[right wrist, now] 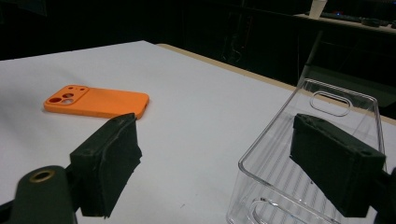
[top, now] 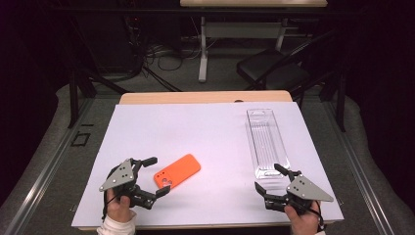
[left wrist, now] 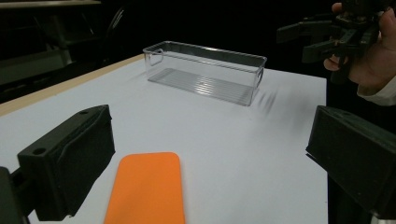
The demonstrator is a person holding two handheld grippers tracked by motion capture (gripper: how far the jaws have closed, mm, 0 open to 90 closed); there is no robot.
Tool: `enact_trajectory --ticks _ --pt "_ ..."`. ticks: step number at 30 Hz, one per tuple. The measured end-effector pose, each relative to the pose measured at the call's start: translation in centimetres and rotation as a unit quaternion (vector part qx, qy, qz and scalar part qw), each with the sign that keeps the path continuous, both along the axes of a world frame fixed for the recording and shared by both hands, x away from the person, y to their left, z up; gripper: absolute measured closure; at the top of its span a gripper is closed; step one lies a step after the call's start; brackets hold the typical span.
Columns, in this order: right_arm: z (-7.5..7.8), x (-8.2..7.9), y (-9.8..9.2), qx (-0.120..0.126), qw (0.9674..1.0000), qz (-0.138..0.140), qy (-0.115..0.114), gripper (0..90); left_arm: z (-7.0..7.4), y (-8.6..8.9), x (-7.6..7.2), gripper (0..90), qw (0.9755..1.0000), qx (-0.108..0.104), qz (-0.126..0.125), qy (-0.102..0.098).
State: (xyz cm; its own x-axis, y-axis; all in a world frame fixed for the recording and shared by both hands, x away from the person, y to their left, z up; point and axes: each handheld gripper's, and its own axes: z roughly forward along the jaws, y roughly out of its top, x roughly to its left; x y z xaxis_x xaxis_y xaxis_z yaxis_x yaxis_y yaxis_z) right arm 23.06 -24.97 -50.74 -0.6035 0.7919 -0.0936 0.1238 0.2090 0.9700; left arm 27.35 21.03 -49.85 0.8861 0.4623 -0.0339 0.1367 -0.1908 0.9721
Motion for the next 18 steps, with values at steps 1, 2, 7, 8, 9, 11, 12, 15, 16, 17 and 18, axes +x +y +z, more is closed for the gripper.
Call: enact_trajectory --ticks 1,2,7,8,9,11,12,15,16,17,18 --pt "0.0 0.0 0.0 0.0 1.0 0.0 0.0 14.5 0.0 -0.06 0.03 0.5 1.0 0.001 -0.002 0.001" --pt "-0.05 0.03 -0.03 -0.001 1.0 0.001 0.002 14.5 0.01 -0.11 0.04 0.5 1.0 0.001 -0.004 0.004" --pt "0.01 0.11 -0.09 0.004 1.0 0.0 0.0 14.5 0.03 0.0 0.07 0.5 1.0 0.004 -0.002 0.005" --pt "0.02 0.19 -0.09 0.003 1.0 -0.001 -0.001 14.5 0.03 0.1 0.14 0.5 1.0 0.002 -0.005 0.009" --pt "0.02 0.2 -0.09 0.002 1.0 -0.001 0.0 14.5 0.04 0.17 0.14 0.5 0.9999 0.0 -0.004 0.01" --pt "0.02 0.24 -0.06 0.002 1.0 -0.001 0.0 14.5 0.03 0.21 0.12 0.6 0.9999 0.001 -0.003 0.012" --pt "0.07 0.25 0.0 0.003 1.0 0.0 0.001 14.5 0.03 0.3 0.05 0.6 0.9999 0.004 -0.004 0.013" --pt "0.08 0.3 0.13 0.001 1.0 0.002 0.0 14.5 0.04 0.37 -0.02 0.6 0.9998 0.004 -0.008 0.017" --pt "0.08 0.31 0.15 -0.001 1.0 0.003 0.0 14.5 0.07 0.41 -0.02 0.6 0.9998 0.003 -0.01 0.019" --pt "0.07 0.31 0.19 -0.003 1.0 0.003 0.001 14.5 0.09 0.42 -0.02 0.6 0.9997 -0.001 -0.013 0.021" --pt "0.05 0.31 0.23 -0.002 1.0 0.004 0.001 14.5 0.14 0.45 -0.01 0.7 0.9996 0.0 -0.016 0.024"
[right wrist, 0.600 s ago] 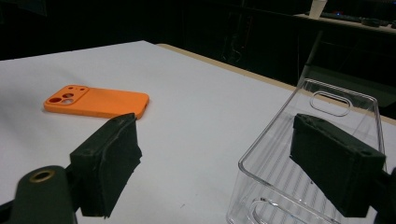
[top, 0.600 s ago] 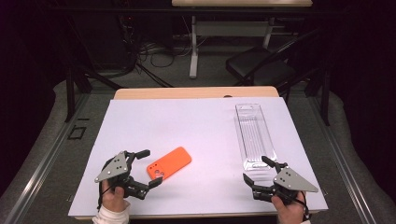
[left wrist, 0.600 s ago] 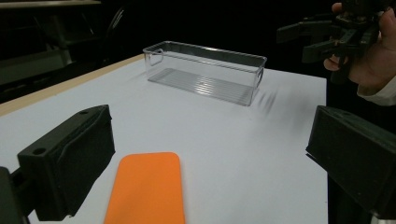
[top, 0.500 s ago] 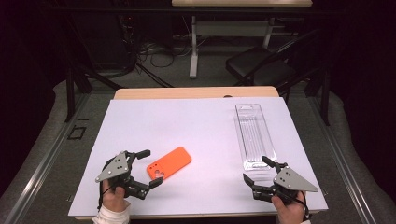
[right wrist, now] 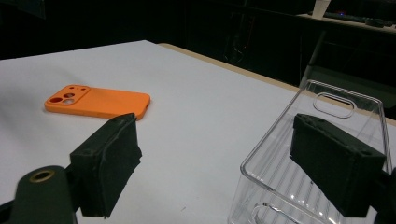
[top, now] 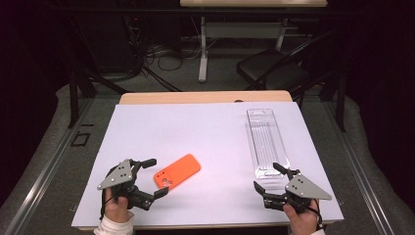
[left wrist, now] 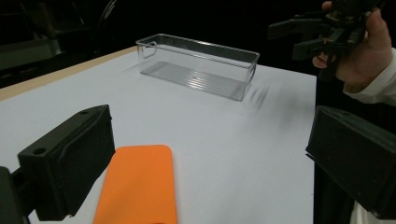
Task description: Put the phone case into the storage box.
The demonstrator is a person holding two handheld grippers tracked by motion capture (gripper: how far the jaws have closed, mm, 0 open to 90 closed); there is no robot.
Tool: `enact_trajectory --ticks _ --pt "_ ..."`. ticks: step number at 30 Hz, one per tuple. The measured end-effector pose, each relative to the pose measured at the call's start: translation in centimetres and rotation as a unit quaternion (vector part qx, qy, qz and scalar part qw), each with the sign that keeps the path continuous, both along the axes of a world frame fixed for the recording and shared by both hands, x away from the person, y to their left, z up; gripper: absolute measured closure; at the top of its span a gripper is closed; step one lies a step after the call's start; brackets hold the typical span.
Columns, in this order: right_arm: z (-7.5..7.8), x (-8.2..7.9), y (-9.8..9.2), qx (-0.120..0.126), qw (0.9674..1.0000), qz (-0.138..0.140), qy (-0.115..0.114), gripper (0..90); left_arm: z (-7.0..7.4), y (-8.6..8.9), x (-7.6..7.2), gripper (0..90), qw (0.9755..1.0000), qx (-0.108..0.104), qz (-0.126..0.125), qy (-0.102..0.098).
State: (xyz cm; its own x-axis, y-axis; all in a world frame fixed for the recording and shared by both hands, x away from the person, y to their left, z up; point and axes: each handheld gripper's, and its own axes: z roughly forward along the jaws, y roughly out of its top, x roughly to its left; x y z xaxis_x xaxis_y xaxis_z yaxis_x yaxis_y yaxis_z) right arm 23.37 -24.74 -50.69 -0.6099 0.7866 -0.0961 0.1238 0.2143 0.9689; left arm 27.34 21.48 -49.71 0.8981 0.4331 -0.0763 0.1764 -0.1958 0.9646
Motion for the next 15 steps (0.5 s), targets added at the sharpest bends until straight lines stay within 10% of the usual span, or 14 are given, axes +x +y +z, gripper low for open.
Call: enact_trajectory --ticks 15 --pt "0.0 0.1 0.0 0.001 1.0 0.0 -0.001 14.5 2.3 -1.3 1.3 0.8 0.9977 0.056 0.008 0.038"
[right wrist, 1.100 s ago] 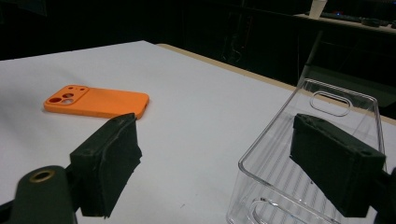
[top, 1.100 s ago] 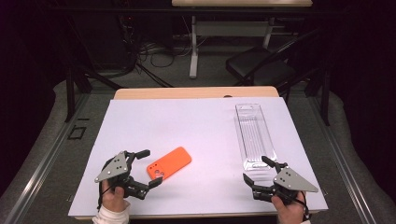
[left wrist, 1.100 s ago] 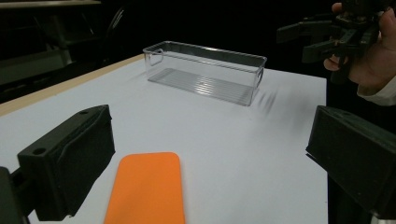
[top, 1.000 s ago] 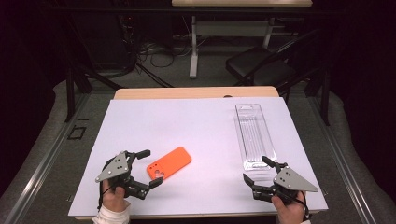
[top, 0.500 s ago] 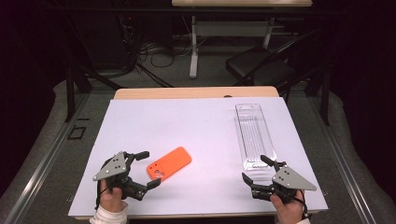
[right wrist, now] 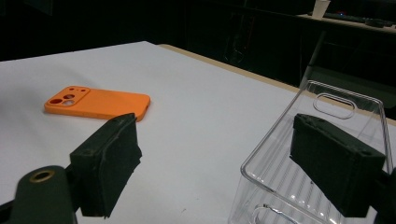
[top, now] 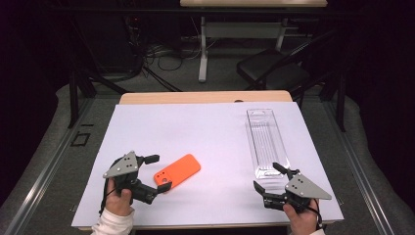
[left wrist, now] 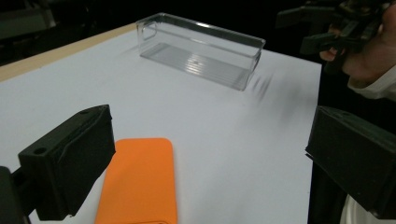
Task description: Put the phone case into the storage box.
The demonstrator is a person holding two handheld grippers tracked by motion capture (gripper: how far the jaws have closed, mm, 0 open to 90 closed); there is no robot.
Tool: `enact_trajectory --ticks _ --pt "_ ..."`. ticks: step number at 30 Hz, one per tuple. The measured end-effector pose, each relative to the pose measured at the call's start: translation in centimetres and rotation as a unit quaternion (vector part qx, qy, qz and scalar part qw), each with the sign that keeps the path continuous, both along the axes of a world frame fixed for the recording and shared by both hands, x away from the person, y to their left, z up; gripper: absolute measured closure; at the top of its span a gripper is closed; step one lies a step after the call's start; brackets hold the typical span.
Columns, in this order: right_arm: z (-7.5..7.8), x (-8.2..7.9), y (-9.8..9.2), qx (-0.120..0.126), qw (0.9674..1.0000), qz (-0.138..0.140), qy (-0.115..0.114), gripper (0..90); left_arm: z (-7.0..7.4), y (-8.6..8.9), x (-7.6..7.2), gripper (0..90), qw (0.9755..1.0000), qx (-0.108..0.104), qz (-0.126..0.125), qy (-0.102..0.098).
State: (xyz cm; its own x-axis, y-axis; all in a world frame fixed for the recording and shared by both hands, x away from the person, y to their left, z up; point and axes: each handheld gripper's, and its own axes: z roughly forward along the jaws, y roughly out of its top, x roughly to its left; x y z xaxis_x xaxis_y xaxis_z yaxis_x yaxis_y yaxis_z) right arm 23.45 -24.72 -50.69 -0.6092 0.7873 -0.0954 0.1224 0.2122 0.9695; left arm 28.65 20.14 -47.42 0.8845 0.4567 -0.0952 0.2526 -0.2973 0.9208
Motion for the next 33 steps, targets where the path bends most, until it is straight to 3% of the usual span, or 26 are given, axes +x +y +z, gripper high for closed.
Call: enact_trajectory --ticks 7,12,19,21,22,23,26,29,30,33 --pt "0.0 0.0 0.2 0.0 1.0 0.005 -0.002 14.5 1.2 -1.2 0.8 0.8 0.9995 0.028 -0.001 0.017" --pt "-0.1 0.1 0.2 -0.004 1.0 0.005 0.002 14.5 2.0 -1.7 1.9 0.8 0.9971 0.054 0.01 0.052" --pt "-0.1 0.1 0.2 -0.006 1.0 0.004 0.001 14.5 2.7 -1.7 2.8 0.7 0.995 0.072 0.013 0.068" --pt "-0.1 0.1 0.2 -0.006 1.0 0.004 0.002 14.5 2.6 -1.7 3.3 0.7 0.994 0.072 0.014 0.081" --pt "-0.1 0.1 0.2 -0.006 1.0 0.005 0.002 14.5 2.5 -1.6 3.7 0.7 0.9928 0.07 0.011 0.097" --pt "-0.1 0.1 0.2 -0.007 1.0 0.005 0.002 14.5 2.5 -1.6 3.7 0.7 0.9928 0.07 0.011 0.097" --pt "-0.2 0.1 0.2 -0.007 1.0 0.005 0.003 14.5 2.7 -1.8 4.2 0.7 0.9896 0.091 0.012 0.111" --pt "-0.2 0.1 0.2 -0.007 1.0 0.004 0.003 14.5 2.9 -1.9 4.4 0.6 0.9892 0.089 0.009 0.116" --pt "-0.2 0.1 0.2 -0.007 1.0 0.005 0.003 14.5 3.0 -2.0 4.6 0.6 0.987 0.094 0.005 0.13" --pt "-0.2 0.1 0.2 -0.006 1.0 0.004 0.005 14.5 3.0 -2.4 4.9 0.6 0.9839 0.113 0.011 0.139"
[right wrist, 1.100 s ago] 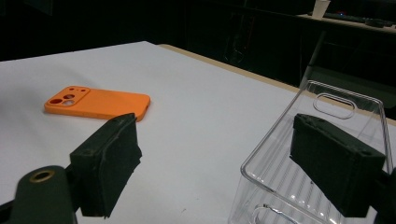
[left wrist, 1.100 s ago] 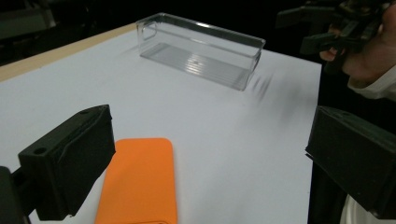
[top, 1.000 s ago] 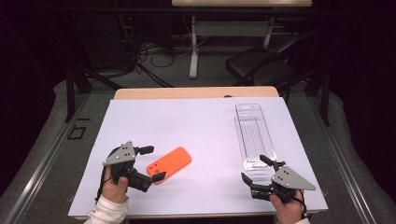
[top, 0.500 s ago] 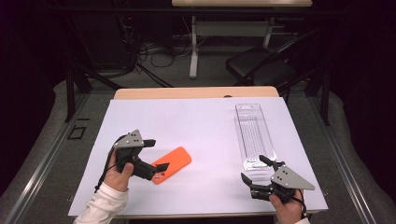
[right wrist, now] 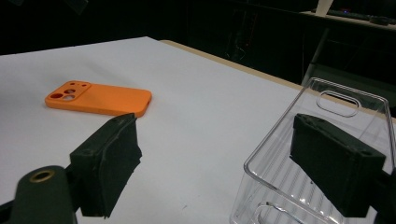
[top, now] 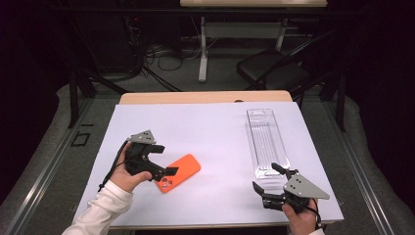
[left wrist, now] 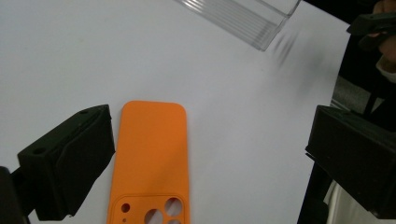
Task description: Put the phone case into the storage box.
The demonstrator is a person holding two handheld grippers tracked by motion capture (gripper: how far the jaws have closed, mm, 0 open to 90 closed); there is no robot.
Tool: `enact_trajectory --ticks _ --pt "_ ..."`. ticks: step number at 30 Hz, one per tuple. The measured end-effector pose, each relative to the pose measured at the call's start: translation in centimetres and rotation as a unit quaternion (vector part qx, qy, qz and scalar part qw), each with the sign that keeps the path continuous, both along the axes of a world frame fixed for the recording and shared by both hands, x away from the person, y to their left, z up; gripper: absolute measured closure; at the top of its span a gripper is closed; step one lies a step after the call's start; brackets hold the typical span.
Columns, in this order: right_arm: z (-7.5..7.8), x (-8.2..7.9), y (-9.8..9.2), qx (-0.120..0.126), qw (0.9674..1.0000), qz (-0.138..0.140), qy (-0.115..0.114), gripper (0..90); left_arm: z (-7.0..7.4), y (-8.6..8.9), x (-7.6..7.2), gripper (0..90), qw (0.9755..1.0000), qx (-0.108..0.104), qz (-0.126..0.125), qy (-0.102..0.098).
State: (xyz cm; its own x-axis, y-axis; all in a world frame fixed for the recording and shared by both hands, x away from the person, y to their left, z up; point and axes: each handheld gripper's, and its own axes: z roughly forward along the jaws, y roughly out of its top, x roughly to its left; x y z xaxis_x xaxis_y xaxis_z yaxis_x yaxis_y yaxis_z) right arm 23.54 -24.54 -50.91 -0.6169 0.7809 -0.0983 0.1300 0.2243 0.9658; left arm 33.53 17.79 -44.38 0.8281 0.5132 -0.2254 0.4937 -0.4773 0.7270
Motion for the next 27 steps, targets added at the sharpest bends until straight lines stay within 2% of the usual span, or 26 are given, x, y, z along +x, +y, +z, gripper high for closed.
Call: enact_trajectory --ticks 3,5,7,8,9,11,12,13,14,15,16,17,18,20,21,22,24,25,26,27 --pt "0.0 0.0 0.0 -0.001 1.0 0.0 -0.001 14.5 0.0 -0.2 0.1 0.6 0.9999 0.012 -0.003 0.004" --pt "0.0 0.0 0.0 0.0 1.0 0.0 -0.001 14.5 0.1 -0.5 0.3 0.6 0.9994 0.032 -0.005 0.007" --pt "-0.1 0.1 0.0 -0.001 1.0 0.0 -0.001 14.5 0.1 -0.6 0.3 0.6 0.9993 0.037 -0.004 0.008" --pt "-0.1 0.1 0.0 -0.001 1.0 -0.001 -0.001 14.5 0.3 -0.8 0.4 0.6 0.9987 0.049 -0.006 0.014" --pt "-0.1 0.1 0.0 -0.002 1.0 -0.001 -0.001 14.5 0.3 -0.8 0.4 0.6 0.9987 0.049 -0.006 0.014" --pt "-0.1 0.1 0.0 -0.002 1.0 -0.001 -0.001 14.5 0.4 -1.0 0.6 0.7 0.997 0.073 -0.01 0.021" --pt "-0.1 0.1 0.0 -0.002 1.0 -0.001 -0.001 14.5 0.4 -1.0 0.6 0.7 0.997 0.073 -0.01 0.021" --pt "-0.1 0.1 0.0 -0.003 1.0 -0.002 -0.001 14.5 0.5 -1.3 0.7 0.7 0.9955 0.09 -0.011 0.028" --pt "-0.1 0.1 0.0 -0.002 1.0 -0.002 -0.001 14.5 0.5 -1.3 0.7 0.7 0.9955 0.09 -0.011 0.028" --pt "-0.1 0.1 0.0 -0.003 1.0 -0.002 -0.001 14.5 0.5 -1.5 0.8 0.9 0.9935 0.107 -0.009 0.036" --pt "-0.1 0.1 0.0 -0.003 1.0 -0.002 -0.001 14.5 0.5 -1.5 0.8 1.5 0.9935 0.107 -0.009 0.036" --pt "-0.1 0.1 0.0 -0.004 1.0 -0.002 0.0 14.5 0.6 -1.6 0.9 3.8 0.9918 0.122 -0.008 0.039" --pt "-0.1 0.1 0.0 -0.004 1.0 -0.002 0.0 14.5 0.7 -1.8 1.0 6.5 0.9873 0.156 0.001 0.032" --pt "-0.1 0.1 0.0 -0.005 1.0 -0.002 0.0 14.5 0.7 -2.1 1.1 10.3 0.9817 0.187 0.019 0.028" --pt "-0.1 0.1 0.0 -0.005 1.0 -0.002 0.0 14.5 0.7 -2.1 1.1 10.4 0.9817 0.187 0.019 0.028" --pt "-0.1 0.1 0.0 -0.006 1.0 -0.002 0.0 14.5 0.7 -2.1 1.3 10.4 0.9803 0.193 0.022 0.035" --pt "-0.2 0.1 0.0 -0.007 1.0 -0.002 0.0 14.5 0.7 -2.1 1.7 10.3 0.98 0.191 0.027 0.051" --pt "-0.1 0.1 0.0 -0.007 1.0 -0.001 -0.001 14.5 0.5 -2.3 1.9 10.3 0.9771 0.202 0.026 0.061" --pt "-0.1 0.1 0.0 -0.008 1.0 -0.002 -0.001 14.5 0.5 -2.3 1.9 10.3 0.9771 0.202 0.026 0.061" --pt "-0.1 0.1 0.0 -0.008 1.0 -0.001 -0.001 14.5 0.3 -2.5 2.1 10.3 0.9736 0.217 0.025 0.067"
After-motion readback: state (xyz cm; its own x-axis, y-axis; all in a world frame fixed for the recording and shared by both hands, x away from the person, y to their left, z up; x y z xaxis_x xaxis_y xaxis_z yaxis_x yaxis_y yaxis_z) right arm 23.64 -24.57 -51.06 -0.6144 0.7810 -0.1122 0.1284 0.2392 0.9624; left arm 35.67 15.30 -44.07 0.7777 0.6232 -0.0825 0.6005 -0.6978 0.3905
